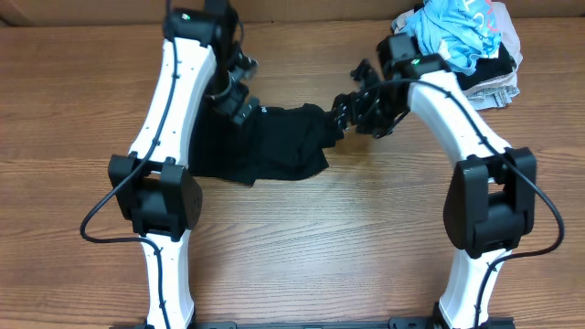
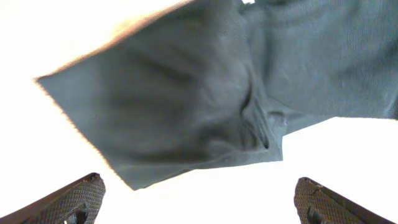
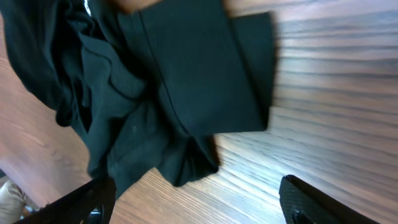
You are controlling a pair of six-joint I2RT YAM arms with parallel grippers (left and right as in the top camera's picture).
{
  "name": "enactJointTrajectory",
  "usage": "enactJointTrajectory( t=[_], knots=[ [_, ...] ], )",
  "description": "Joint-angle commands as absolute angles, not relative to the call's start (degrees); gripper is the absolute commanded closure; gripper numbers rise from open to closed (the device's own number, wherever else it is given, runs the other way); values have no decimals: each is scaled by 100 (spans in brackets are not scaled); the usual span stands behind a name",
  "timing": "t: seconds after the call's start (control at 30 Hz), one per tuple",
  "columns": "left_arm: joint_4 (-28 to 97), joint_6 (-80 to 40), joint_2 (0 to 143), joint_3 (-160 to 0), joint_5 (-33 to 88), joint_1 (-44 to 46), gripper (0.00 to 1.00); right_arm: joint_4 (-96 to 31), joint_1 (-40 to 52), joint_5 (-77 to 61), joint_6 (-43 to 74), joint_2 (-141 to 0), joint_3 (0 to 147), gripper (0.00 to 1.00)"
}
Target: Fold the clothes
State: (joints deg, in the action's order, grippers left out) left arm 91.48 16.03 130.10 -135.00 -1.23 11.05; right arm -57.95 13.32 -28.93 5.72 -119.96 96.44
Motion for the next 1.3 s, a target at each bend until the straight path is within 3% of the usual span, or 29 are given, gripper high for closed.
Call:
enactJointTrajectory(
  t=[0.0, 0.37, 0.57, 0.73, 0.8, 0.93, 1.0, 1.1, 1.27],
  knots=[
    [9271, 998, 12932, -14088, -408, 1057, 0, -5345, 1573, -2749, 1201, -12003, 9264, 12],
    [9367, 827, 12932, -14414, -513, 952, 0, -3625, 1951, -1212, 2134, -12057, 8256, 4],
    [9367, 827, 12932, -14414, -510, 932, 0, -3170, 1957, -1212, 2137, -12057, 8062, 9],
    [9365, 760, 12932, -14411, -513, 932, 0, -2919, 2051, -1603, 2126, -12057, 8062, 33],
    [9365, 744, 12932, -14411, -513, 928, 0, -2895, 2104, -1612, 2126, -12057, 8062, 36],
    [9382, 574, 12932, -14411, -510, 860, 0, -2906, 2191, -1614, 2123, -12057, 8062, 63],
    [9408, 484, 12932, -14411, -508, 816, 0, -2917, 2213, -1616, 2126, -12057, 8062, 69],
    [9452, 464, 12932, -14411, -506, 751, 0, -2897, 2211, -1616, 2123, -12057, 8062, 96],
    [9509, 464, 12932, -14411, -506, 709, 0, -2895, 2198, -1614, 2123, -12057, 8064, 96]
  ],
)
